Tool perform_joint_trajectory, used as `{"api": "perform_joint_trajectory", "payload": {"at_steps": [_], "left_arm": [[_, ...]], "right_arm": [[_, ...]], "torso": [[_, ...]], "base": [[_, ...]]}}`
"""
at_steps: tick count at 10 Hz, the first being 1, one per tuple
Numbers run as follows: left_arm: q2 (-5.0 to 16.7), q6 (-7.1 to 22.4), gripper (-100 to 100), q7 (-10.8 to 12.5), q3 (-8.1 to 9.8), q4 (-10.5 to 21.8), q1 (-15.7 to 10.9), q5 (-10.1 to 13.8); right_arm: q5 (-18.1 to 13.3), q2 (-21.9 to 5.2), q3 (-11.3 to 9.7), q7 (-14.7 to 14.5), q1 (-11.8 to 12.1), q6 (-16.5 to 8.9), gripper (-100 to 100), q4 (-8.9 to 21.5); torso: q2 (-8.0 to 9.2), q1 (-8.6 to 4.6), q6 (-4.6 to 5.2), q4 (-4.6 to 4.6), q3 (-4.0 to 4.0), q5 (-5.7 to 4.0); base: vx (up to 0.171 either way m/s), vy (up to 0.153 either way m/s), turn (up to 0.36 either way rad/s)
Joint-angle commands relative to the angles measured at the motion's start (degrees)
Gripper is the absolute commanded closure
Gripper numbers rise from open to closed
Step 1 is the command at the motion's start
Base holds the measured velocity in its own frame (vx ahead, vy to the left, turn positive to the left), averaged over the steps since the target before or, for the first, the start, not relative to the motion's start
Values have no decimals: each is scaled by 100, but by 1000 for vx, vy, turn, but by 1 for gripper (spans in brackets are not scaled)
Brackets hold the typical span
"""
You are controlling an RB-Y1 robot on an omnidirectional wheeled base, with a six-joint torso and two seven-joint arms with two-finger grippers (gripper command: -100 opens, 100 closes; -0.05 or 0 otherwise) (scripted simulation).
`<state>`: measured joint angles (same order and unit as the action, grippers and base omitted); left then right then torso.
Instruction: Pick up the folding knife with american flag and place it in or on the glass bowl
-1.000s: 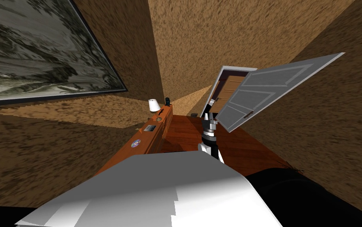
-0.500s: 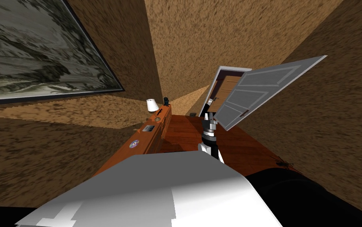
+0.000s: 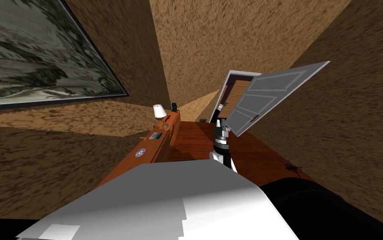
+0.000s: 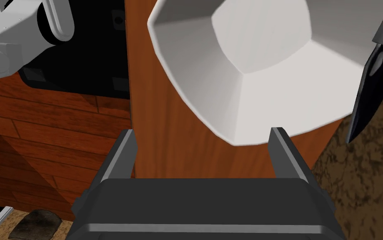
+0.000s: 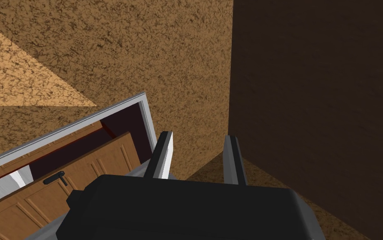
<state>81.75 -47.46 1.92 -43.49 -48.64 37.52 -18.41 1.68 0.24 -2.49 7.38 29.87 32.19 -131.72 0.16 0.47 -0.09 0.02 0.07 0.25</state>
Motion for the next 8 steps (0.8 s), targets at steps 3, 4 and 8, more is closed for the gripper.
{"api": "perform_joint_trajectory", "payload": {"at_steps": [3,4,8], "left_arm": [[225,2,-100,-283,-540,161,-181,629],[225,2,-100,-283,-667,161,-181,856],[484,56,-100,-532,-1277,227,-322,1575]], "right_arm": [[0,0,0,0,0,0,0,0],[0,0,-1,0,-1,0,0,0],[0,0,0,0,0,0,0,0]], "torso": [[-12,5,3,-3,-7,1],[-1,-1,11,-1,-2,-2],[-14,4,3,-3,-8,1]], "base": [[-20,-8,-64],[-60,-24,-108],[-14,-15,-34]]}}
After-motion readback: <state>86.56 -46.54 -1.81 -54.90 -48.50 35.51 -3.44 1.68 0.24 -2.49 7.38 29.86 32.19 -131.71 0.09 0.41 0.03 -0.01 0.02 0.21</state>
